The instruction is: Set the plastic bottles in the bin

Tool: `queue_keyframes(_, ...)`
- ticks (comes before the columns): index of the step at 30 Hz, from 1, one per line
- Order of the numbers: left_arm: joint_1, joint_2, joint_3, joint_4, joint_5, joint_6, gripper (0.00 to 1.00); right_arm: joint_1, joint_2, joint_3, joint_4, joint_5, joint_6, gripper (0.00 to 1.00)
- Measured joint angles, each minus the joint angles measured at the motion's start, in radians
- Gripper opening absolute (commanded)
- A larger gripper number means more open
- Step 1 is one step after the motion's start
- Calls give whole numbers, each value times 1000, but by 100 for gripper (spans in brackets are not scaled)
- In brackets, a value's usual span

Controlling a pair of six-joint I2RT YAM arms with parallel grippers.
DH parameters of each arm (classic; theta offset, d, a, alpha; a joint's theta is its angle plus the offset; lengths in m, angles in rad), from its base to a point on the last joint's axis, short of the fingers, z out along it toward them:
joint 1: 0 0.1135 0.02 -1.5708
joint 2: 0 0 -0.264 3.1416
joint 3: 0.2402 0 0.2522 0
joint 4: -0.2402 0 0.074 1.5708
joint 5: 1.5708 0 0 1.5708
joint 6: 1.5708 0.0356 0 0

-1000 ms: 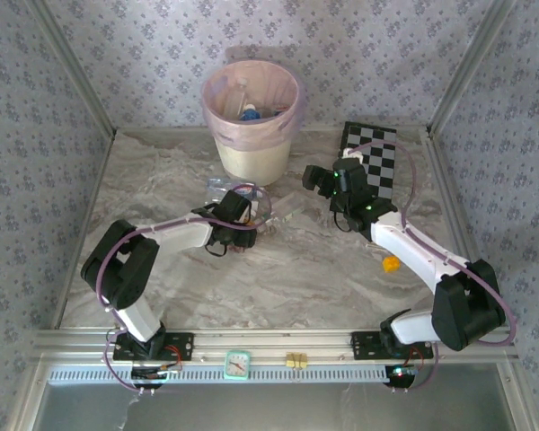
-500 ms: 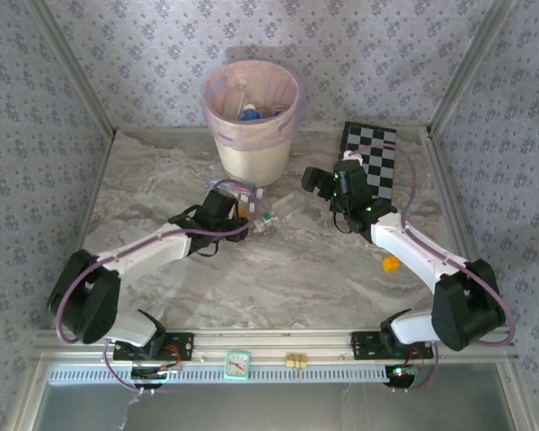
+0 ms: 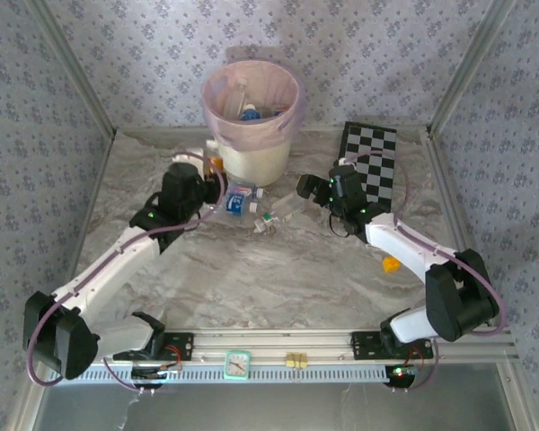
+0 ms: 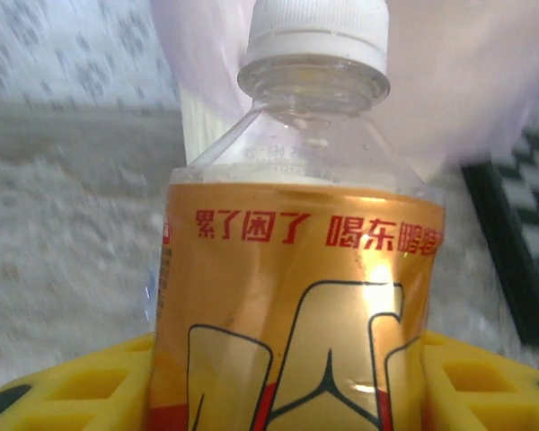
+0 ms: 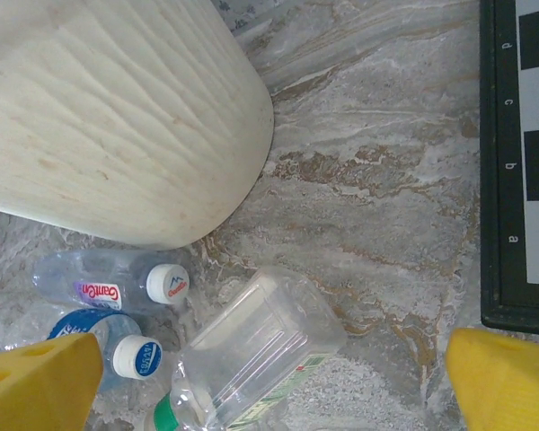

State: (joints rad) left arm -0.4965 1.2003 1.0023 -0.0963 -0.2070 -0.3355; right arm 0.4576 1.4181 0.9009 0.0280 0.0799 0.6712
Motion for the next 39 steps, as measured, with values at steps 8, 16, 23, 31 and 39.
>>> queue_keyframes(8, 93, 167, 369, 22, 101, 126, 52, 0, 2, -8, 20, -23, 11, 100)
queue_keyframes(16, 164, 395, 690, -47, 223, 180, 52, 0, 7, -14, 26, -45, 21, 100)
queue_keyframes(23, 183, 669, 1110, -275, 305, 224, 52, -6, 7, -14, 25, -51, 21, 100)
queue_keyframes(31, 182, 934, 1505, -550, 358, 242, 53, -6, 6, -21, 21, -51, 21, 100)
queue_keyframes(39, 182, 1061, 1595, -675, 361, 240, 66, -7, -19, -39, 7, -50, 21, 100)
